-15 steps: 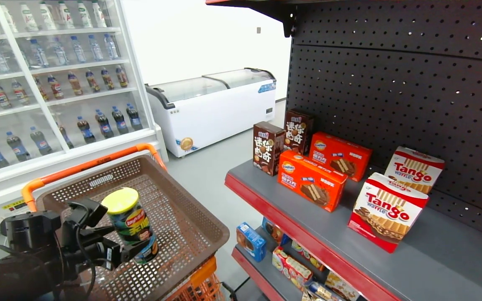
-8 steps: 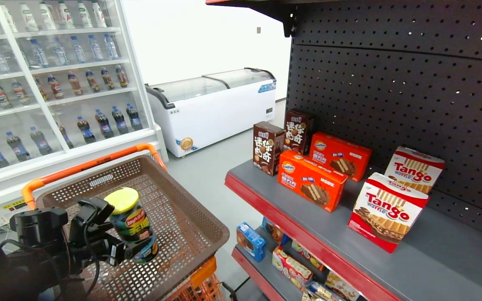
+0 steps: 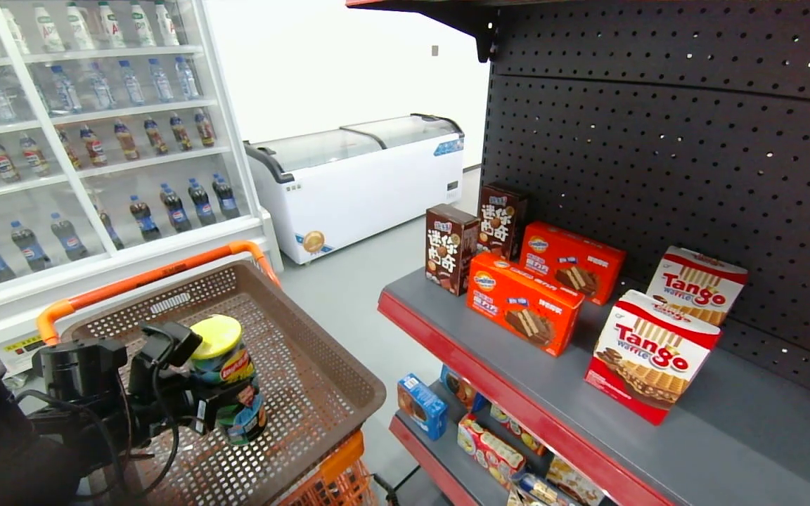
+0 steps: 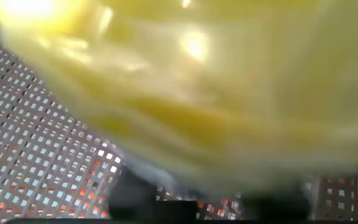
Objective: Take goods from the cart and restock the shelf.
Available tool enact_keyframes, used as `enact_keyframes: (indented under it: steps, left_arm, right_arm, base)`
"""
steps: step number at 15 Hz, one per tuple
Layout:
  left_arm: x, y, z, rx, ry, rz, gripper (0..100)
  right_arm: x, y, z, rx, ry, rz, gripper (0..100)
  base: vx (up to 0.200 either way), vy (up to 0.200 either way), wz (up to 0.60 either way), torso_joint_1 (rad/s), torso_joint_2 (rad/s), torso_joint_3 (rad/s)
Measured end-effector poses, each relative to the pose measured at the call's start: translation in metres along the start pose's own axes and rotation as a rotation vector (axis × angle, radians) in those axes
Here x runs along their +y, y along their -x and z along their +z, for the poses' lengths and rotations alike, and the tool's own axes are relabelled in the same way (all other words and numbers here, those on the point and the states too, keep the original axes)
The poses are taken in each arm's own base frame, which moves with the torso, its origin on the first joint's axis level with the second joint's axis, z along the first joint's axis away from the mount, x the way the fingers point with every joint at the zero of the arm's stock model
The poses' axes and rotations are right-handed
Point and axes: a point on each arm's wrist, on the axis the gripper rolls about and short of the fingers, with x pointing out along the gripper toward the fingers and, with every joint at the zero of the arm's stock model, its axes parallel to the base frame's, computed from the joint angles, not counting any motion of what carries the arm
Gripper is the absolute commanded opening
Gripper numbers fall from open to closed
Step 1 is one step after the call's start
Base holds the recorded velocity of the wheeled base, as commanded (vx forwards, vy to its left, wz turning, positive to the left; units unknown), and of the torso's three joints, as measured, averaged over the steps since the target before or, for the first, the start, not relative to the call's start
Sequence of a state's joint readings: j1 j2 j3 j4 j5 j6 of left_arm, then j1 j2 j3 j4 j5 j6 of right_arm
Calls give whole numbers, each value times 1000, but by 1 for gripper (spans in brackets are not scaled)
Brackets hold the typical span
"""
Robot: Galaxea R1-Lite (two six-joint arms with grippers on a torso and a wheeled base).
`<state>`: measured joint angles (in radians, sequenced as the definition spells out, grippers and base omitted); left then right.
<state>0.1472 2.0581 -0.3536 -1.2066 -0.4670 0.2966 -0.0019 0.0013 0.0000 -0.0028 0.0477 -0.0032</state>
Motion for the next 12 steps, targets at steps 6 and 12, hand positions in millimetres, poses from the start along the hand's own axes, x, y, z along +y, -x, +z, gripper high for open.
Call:
enact_keyframes:
  steps: [6,12]
  left_arm:
    - [-1,3,2,-5,-21,33,0]
    - [-2,26,30,-89,-14,102,0]
  right_arm:
    - [0,0,0,0,1,0,100]
    - [0,0,0,0,1,0,100]
  base:
    - [0,0,0,0,0,0]
    - [0,0,0,0,0,0]
